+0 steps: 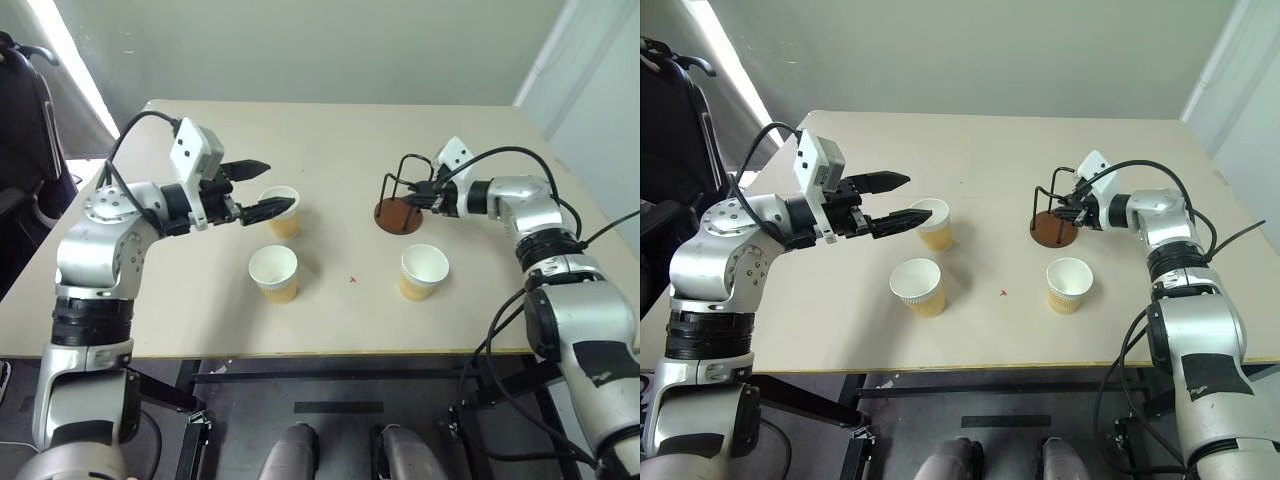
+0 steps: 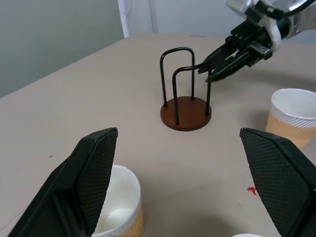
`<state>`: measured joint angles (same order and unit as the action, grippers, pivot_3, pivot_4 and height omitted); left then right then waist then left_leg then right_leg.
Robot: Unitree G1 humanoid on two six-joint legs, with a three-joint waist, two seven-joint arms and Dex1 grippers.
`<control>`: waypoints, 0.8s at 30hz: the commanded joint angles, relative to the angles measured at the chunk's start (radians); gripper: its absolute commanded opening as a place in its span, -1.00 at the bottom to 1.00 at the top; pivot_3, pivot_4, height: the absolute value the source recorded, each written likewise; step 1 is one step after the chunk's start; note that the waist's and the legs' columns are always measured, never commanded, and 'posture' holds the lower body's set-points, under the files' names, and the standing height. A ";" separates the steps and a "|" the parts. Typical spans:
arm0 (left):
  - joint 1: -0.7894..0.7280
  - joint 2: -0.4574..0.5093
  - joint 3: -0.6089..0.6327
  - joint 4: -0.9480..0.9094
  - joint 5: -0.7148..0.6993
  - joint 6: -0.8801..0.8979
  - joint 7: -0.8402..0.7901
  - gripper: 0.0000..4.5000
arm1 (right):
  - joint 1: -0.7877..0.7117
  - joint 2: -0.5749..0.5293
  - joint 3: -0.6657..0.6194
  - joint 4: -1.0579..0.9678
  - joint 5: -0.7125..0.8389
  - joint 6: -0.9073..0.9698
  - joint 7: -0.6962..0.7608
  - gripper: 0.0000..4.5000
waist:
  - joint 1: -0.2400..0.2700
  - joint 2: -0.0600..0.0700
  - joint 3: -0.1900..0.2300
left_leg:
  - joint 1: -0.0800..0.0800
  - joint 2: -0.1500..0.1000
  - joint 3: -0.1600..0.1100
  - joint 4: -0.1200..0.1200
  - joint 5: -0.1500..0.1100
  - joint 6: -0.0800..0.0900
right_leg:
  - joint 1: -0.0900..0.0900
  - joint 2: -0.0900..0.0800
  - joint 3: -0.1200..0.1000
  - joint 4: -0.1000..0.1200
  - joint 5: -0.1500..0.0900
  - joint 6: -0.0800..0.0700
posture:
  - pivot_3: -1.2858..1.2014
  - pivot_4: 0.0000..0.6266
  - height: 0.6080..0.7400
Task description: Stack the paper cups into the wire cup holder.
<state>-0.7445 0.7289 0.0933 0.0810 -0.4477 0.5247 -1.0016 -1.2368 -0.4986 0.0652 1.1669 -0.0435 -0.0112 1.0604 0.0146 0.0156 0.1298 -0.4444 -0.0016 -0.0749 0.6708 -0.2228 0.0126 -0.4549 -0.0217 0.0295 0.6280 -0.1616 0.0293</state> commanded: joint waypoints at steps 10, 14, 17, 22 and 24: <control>-0.053 -0.005 -0.010 0.030 0.018 -0.040 -0.022 0.90 | -0.037 -0.027 -0.026 -0.082 0.032 0.066 0.074 -0.99 | -0.001 0.000 0.000 | 0.000 0.000 0.000 -0.002 0.001 -0.001 | -0.001 0.000 0.000 0.000 0.000 0.000 | 0.03 -0.52 1.00; -0.058 -0.004 -0.014 0.041 0.019 -0.042 -0.036 0.90 | -0.021 -0.016 -0.034 -0.213 0.080 0.158 0.144 -0.99 | -0.001 0.000 0.000 | 0.000 0.000 0.000 -0.004 0.002 -0.002 | -0.002 0.000 0.000 0.000 0.000 -0.001 | 0.03 -0.52 1.00; -0.060 -0.002 -0.019 0.048 0.015 -0.035 -0.053 0.90 | 0.041 -0.019 -0.018 -0.431 0.123 0.265 0.193 -0.99 | -0.002 0.000 0.000 | 0.000 0.000 0.000 -0.005 0.003 -0.003 | -0.003 0.000 -0.001 0.000 -0.001 -0.002 | 0.03 -0.52 1.00; -0.040 0.026 -0.034 0.034 0.005 -0.014 -0.116 0.90 | 0.170 -0.041 0.005 -0.759 0.171 0.427 0.205 -0.99 | 0.000 0.000 0.000 | -0.001 0.001 -0.001 -0.005 0.005 -0.007 | -0.002 0.000 -0.002 0.000 -0.001 -0.003 | 0.03 -0.52 1.00; -0.033 0.047 -0.039 0.028 -0.001 0.000 -0.154 0.90 | 0.210 -0.052 0.008 -0.854 0.186 0.479 0.202 -0.99 | -0.002 0.000 0.000 | -0.001 0.001 -0.001 -0.005 0.005 -0.008 | -0.002 0.000 -0.002 0.000 -0.001 -0.003 | 0.03 -0.52 1.00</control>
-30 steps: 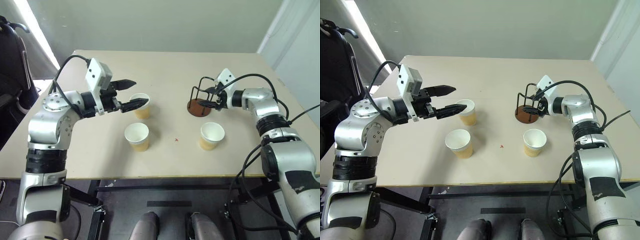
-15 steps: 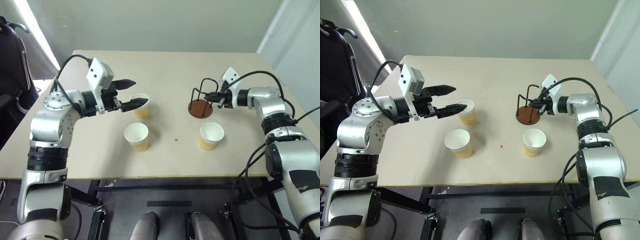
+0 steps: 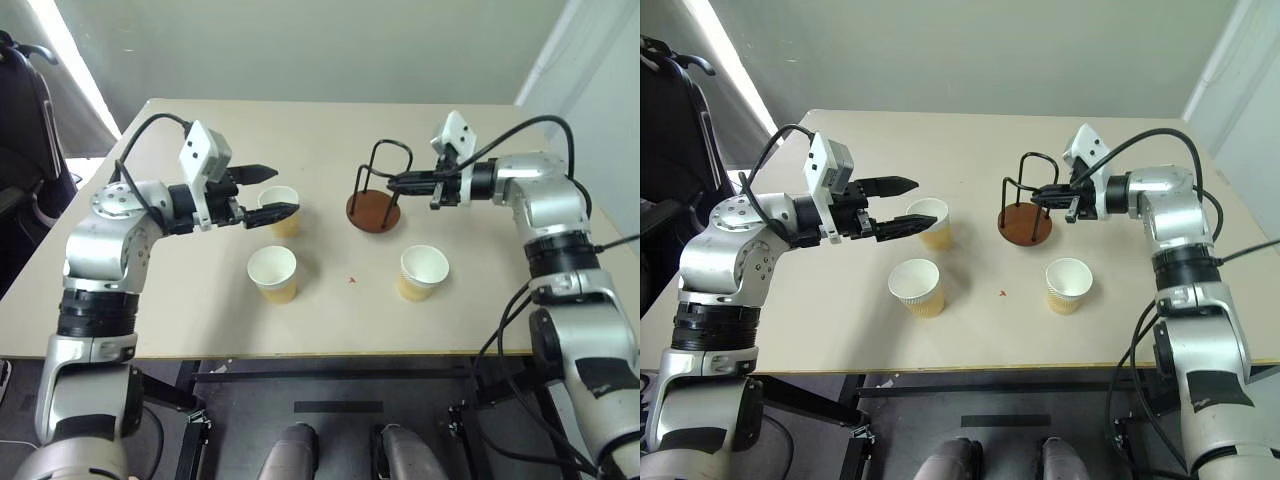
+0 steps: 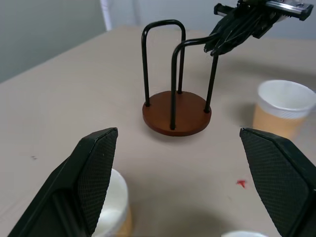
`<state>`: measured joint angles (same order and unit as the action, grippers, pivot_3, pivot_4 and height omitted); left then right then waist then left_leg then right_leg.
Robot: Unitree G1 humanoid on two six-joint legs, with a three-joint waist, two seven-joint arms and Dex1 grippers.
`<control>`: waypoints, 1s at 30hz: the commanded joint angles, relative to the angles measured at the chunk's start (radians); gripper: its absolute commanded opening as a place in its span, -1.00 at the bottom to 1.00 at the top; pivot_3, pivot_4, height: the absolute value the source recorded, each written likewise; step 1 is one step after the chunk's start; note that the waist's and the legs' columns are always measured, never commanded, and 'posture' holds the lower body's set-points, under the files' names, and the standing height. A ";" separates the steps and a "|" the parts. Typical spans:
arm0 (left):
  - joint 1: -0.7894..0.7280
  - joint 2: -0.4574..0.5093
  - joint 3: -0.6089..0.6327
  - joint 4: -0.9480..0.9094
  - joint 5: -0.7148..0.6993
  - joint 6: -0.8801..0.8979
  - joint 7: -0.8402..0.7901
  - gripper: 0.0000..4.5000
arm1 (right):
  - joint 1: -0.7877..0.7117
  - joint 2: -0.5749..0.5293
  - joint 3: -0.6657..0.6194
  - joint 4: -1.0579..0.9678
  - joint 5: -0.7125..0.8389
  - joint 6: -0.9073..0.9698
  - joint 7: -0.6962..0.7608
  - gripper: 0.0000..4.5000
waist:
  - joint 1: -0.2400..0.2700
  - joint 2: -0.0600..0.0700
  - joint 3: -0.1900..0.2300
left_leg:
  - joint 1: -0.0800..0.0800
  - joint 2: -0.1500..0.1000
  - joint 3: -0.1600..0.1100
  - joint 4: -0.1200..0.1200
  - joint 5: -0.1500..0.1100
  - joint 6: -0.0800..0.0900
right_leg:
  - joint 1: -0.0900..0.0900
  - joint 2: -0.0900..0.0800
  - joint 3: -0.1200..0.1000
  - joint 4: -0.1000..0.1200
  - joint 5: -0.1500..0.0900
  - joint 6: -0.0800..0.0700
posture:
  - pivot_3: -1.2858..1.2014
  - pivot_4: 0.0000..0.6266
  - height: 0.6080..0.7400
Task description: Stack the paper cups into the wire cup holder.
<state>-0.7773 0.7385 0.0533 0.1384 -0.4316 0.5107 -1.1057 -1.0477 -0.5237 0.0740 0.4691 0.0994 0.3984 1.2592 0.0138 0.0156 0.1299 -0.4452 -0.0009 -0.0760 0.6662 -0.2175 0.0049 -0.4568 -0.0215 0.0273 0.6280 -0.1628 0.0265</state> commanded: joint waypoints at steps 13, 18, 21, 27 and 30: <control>0.009 0.192 -0.054 -0.061 -0.023 0.074 -0.283 0.90 | 0.179 -0.039 0.036 -0.524 0.149 0.266 -0.059 -0.99 | -0.004 0.000 0.000 | 0.001 0.000 -0.001 0.000 0.001 0.003 | 0.000 0.000 0.000 0.002 -0.005 -0.008 | 0.03 -0.52 1.00; 0.021 0.209 -0.066 -0.084 -0.023 0.085 -0.312 0.90 | 0.203 -0.042 0.063 -0.572 0.173 0.280 -0.073 -0.99 | -0.004 0.000 0.000 | 0.001 0.000 -0.001 0.000 0.001 0.003 | 0.000 0.001 0.000 0.002 -0.005 -0.008 | 0.03 -0.52 1.00; 0.027 0.208 -0.066 -0.096 -0.023 0.092 -0.316 0.90 | 0.207 -0.050 0.079 -0.573 0.176 0.269 -0.072 -0.99 | -0.004 0.000 0.000 | 0.001 0.000 -0.001 0.000 0.001 0.003 | 0.000 0.001 0.000 0.002 -0.005 -0.008 | 0.03 -0.52 1.00; 0.032 0.209 -0.063 -0.102 -0.019 0.093 -0.318 0.90 | 0.222 -0.067 0.118 -0.571 0.164 0.236 -0.060 -0.99 | -0.004 0.000 0.000 | 0.001 0.000 -0.001 0.000 0.001 0.004 | 0.000 0.001 0.000 0.002 -0.005 -0.008 | 0.03 -0.52 1.00; 0.032 0.211 -0.063 -0.101 -0.017 0.092 -0.318 0.90 | 0.236 -0.075 0.135 -0.574 0.159 0.221 -0.055 -0.99 | -0.004 0.000 0.000 | 0.001 0.000 -0.001 0.000 0.001 0.004 | 0.000 0.001 0.000 0.002 -0.005 -0.008 | 0.03 -0.52 1.00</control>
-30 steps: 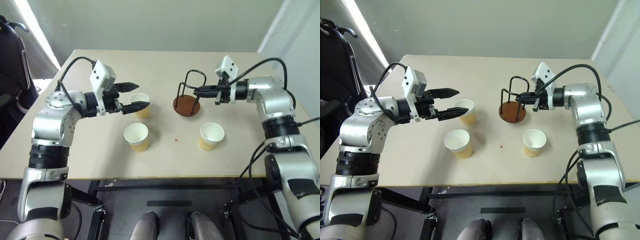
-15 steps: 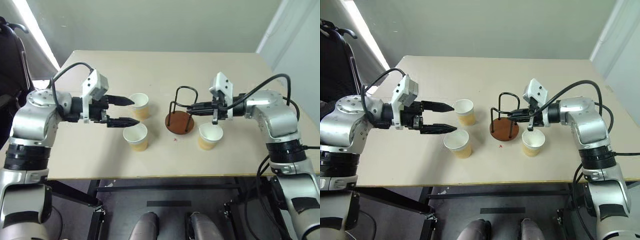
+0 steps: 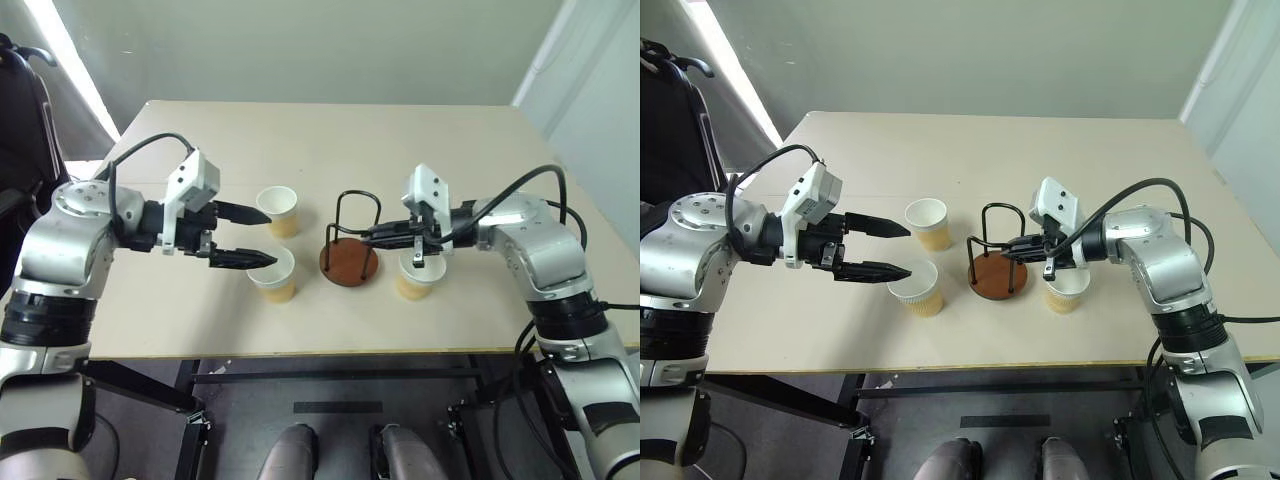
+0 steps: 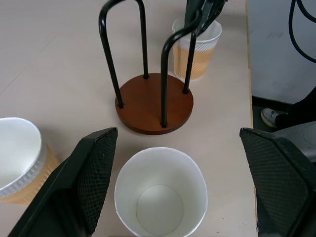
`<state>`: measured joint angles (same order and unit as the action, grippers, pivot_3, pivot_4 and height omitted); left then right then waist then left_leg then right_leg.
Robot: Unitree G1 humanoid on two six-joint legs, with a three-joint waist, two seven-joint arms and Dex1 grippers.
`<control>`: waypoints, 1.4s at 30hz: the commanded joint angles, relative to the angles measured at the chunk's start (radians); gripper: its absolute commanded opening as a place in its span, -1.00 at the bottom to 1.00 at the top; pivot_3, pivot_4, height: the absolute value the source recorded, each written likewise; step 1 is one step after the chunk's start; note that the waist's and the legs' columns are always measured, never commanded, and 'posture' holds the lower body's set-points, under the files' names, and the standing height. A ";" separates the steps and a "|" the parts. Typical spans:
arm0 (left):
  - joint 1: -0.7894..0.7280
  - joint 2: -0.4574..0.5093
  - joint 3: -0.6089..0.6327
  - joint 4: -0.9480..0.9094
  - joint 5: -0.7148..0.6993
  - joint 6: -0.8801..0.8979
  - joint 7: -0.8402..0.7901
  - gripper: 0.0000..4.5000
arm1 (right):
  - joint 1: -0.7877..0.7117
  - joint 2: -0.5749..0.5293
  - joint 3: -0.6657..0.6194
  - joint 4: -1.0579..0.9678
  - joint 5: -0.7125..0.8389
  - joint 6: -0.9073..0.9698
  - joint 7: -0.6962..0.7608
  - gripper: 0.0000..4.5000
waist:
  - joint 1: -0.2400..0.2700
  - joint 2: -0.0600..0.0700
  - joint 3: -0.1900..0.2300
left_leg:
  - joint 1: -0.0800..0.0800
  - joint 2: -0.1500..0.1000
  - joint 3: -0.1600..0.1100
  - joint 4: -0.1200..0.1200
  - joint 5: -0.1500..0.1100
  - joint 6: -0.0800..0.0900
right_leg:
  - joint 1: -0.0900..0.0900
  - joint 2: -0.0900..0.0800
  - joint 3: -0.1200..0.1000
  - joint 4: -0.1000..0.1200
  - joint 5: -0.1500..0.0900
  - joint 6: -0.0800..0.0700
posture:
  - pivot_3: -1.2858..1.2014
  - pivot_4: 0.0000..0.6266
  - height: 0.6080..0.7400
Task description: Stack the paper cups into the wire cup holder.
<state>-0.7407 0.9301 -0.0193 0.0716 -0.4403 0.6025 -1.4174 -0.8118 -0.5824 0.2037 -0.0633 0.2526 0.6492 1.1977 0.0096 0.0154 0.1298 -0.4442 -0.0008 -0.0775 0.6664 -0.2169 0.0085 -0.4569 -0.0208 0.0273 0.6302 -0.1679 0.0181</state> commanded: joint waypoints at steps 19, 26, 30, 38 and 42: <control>0.019 0.023 0.020 -0.046 -0.007 -0.005 0.004 0.90 | 0.005 -0.030 0.044 0.007 -0.036 -0.119 -0.007 0.59 | -0.001 0.000 0.000 | 0.000 0.000 0.000 0.000 0.000 0.001 | 0.000 0.000 0.000 0.000 0.000 0.000 | 0.03 -0.52 1.00; 0.011 0.013 0.011 -0.028 0.001 -0.019 0.002 0.90 | -0.027 -0.057 -0.028 -0.017 0.035 -0.038 -0.003 1.00 | 0.000 0.000 0.000 | 0.000 0.000 0.000 0.000 0.000 0.001 | 0.000 0.000 0.000 0.000 0.000 0.000 | 0.03 -0.52 1.00; 0.007 0.016 0.006 -0.018 0.014 -0.035 -0.002 0.90 | -0.041 -0.091 -0.067 -0.052 0.078 0.002 -0.002 1.00 | 0.000 0.000 0.000 | 0.000 0.000 0.000 0.001 0.000 0.001 | 0.001 0.000 0.000 0.000 0.000 0.000 | 0.03 -0.52 1.00; 0.007 0.034 -0.016 0.001 0.064 -0.103 -0.019 0.90 | -0.042 -0.169 -0.110 -0.136 0.148 0.057 0.014 1.00 | -0.001 0.000 0.000 | 0.000 0.000 0.000 0.000 0.000 0.001 | 0.001 0.000 0.000 0.000 0.000 0.000 | 0.03 -0.52 1.00; -0.001 0.027 -0.014 0.001 0.064 -0.105 -0.019 0.90 | -0.021 -0.239 -0.111 -0.165 0.152 0.043 0.038 1.00 | 0.000 0.000 0.000 | 0.000 0.000 0.000 0.000 0.000 0.001 | 0.001 0.000 0.000 0.000 0.000 0.000 | 0.03 -0.52 1.00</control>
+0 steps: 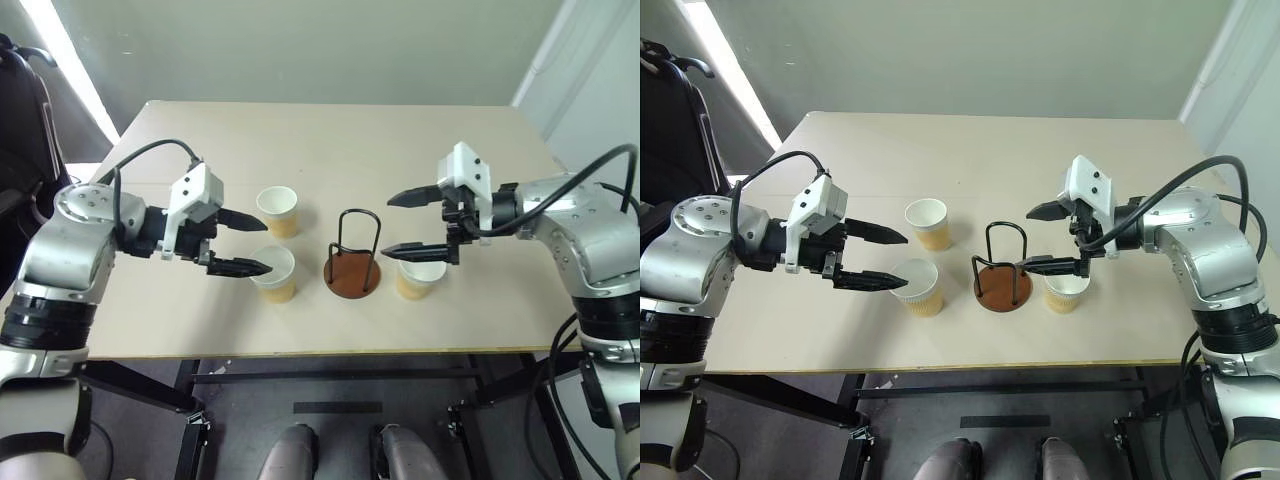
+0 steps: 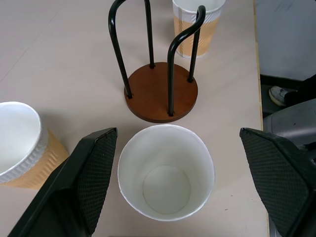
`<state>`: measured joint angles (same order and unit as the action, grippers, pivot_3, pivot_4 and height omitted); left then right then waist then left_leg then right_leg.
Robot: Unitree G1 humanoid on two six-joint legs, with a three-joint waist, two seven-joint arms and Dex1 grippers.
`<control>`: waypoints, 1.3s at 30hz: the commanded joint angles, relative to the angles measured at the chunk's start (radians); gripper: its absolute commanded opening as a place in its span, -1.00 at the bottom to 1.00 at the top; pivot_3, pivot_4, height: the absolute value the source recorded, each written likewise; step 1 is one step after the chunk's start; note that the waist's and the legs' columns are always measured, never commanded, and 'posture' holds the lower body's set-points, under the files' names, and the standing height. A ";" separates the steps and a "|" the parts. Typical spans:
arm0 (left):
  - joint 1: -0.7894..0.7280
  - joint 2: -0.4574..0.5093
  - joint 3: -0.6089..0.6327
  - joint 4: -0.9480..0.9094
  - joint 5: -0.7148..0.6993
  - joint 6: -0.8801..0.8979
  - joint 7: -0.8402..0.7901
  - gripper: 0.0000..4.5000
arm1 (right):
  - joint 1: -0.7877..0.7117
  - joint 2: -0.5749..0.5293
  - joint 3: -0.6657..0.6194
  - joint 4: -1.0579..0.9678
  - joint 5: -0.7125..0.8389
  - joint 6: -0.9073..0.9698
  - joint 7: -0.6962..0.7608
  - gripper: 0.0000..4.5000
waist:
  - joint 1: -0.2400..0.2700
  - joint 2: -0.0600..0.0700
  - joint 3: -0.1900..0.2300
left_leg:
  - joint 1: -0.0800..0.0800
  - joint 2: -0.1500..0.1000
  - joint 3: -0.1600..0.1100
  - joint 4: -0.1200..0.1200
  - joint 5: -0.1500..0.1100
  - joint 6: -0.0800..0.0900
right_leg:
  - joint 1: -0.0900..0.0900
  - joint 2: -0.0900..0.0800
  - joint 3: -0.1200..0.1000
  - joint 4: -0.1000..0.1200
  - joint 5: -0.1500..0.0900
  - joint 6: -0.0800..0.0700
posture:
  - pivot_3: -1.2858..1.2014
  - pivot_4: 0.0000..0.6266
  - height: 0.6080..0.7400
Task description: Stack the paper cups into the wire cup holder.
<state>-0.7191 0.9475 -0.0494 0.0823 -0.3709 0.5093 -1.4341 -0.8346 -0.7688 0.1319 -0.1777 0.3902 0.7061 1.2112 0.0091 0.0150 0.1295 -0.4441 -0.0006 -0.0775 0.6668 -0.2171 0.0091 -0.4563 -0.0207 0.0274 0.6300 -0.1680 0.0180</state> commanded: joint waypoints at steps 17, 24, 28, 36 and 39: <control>-0.109 -0.076 0.068 0.048 -0.076 0.050 0.071 0.90 | 0.169 -0.227 0.087 -0.092 -0.182 -0.251 0.091 1.00 | -0.002 0.000 0.000 | 0.002 0.001 0.000 0.000 0.000 0.001 | 0.002 0.000 0.000 0.000 0.005 0.009 | 0.03 -0.52 1.00; -0.131 -0.090 0.073 0.109 -0.031 -0.027 0.132 0.90 | 0.162 -0.218 0.093 -0.069 -0.202 -0.274 0.112 1.00 | 0.000 0.000 0.000 | 0.002 0.001 0.000 0.001 0.000 0.002 | 0.003 0.000 0.000 -0.001 0.005 0.010 | 0.03 -0.52 1.00; -0.121 -0.087 0.068 0.102 -0.041 -0.030 0.124 0.90 | 0.187 -0.223 0.111 -0.061 -0.229 -0.301 0.122 1.00 | 0.001 -0.001 0.000 | 0.001 0.001 0.000 0.001 -0.001 0.003 | 0.004 0.000 0.000 -0.002 0.005 0.010 | 0.03 -0.52 1.00; -0.088 -0.070 0.055 0.061 -0.054 -0.039 0.057 0.90 | 0.193 -0.189 0.185 0.005 -0.322 -0.371 0.121 1.00 | 0.000 -0.001 0.000 | 0.002 0.001 0.000 0.002 -0.001 0.003 | 0.003 0.000 0.000 -0.002 0.006 0.010 | 0.03 -0.52 1.00; -0.083 -0.069 0.058 0.052 -0.054 -0.035 0.049 0.90 | 0.188 -0.172 0.209 0.040 -0.359 -0.405 0.119 1.00 | 0.000 -0.001 0.000 | 0.002 0.001 0.000 0.002 -0.001 0.003 | 0.004 0.000 0.000 -0.002 0.006 0.010 | 0.03 -0.52 1.00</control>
<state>-0.7978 0.8622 -0.0133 0.1677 -0.4099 0.4824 -1.3751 -0.6346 -0.9422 0.3405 -0.1381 0.0498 0.3274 1.3312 0.0094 0.0143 0.1292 -0.4425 0.0001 -0.0772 0.6686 -0.2180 0.0120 -0.4527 -0.0204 0.0273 0.6282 -0.1621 0.0284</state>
